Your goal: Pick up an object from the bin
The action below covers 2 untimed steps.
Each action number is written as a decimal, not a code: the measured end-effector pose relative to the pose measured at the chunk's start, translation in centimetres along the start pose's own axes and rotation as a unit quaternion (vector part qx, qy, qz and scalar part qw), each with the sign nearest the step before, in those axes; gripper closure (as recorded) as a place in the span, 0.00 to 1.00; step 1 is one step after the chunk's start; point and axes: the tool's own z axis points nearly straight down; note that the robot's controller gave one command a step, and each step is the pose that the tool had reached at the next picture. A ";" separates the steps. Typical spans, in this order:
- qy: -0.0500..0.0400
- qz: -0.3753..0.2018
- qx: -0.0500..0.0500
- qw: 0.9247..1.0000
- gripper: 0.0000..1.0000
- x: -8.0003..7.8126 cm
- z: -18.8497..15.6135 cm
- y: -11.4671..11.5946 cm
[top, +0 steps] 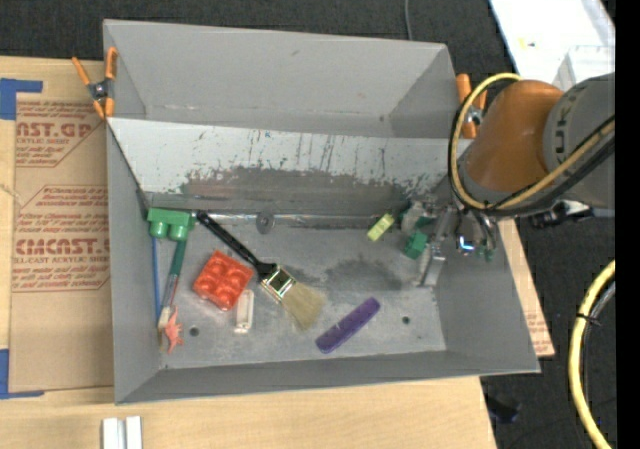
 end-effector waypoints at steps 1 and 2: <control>-0.001 -0.006 0.000 1.000 0.00 0.2 -2.2 -1.6; -0.006 -0.045 0.002 0.999 0.00 -1.3 1.7 -1.3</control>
Offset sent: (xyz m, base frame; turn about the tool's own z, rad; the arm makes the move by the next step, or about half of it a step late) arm 0.0093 -0.0147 -0.0243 -0.0938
